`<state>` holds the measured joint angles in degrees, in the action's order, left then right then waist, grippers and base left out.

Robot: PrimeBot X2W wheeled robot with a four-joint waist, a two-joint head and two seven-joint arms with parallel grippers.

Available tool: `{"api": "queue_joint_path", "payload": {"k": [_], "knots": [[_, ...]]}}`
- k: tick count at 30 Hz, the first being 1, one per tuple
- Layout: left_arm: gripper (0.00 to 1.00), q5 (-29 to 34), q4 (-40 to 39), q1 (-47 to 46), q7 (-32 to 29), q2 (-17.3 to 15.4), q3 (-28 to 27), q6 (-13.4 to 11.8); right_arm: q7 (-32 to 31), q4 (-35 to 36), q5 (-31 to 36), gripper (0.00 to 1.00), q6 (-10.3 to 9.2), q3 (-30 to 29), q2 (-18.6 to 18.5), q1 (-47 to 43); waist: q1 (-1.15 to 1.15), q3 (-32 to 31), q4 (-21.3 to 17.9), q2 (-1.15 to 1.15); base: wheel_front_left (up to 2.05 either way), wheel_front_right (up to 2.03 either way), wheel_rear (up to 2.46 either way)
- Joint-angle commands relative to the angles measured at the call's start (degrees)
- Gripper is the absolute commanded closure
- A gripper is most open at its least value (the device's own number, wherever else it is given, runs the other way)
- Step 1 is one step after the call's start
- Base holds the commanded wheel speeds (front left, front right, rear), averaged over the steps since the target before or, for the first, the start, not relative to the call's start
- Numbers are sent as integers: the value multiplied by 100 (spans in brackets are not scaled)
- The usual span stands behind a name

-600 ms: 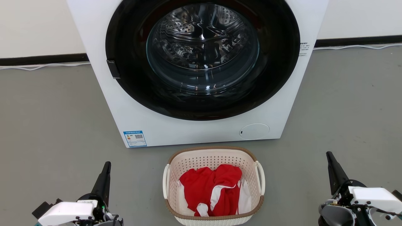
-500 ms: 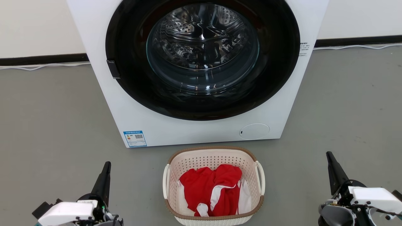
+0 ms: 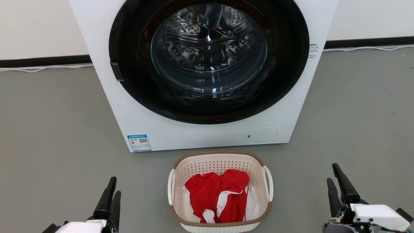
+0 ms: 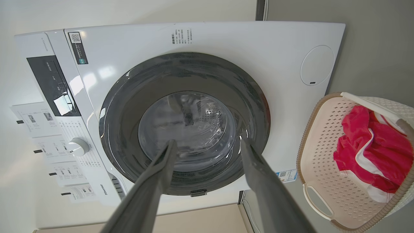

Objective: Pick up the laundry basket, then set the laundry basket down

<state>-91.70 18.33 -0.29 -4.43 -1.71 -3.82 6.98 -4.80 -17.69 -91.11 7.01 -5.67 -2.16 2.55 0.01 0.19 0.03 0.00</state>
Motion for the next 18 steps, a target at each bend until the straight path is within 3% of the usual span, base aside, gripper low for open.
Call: {"api": "queue_joint_path", "payload": {"k": [1, 18], "knots": [[0, 52, -186, -131, 52, -35, -13, 10, 87, 177, 86, 0, 8, 24, -46, 133, 0, 2, 1, 0, 0, 0, 0], [0, 901, -146, -144, 337, -48, -32, -32, 373, 270, 1479, 0, 14, 124, -69, 163, -1, 21, 7, 0, 0, 0, 0]]}}
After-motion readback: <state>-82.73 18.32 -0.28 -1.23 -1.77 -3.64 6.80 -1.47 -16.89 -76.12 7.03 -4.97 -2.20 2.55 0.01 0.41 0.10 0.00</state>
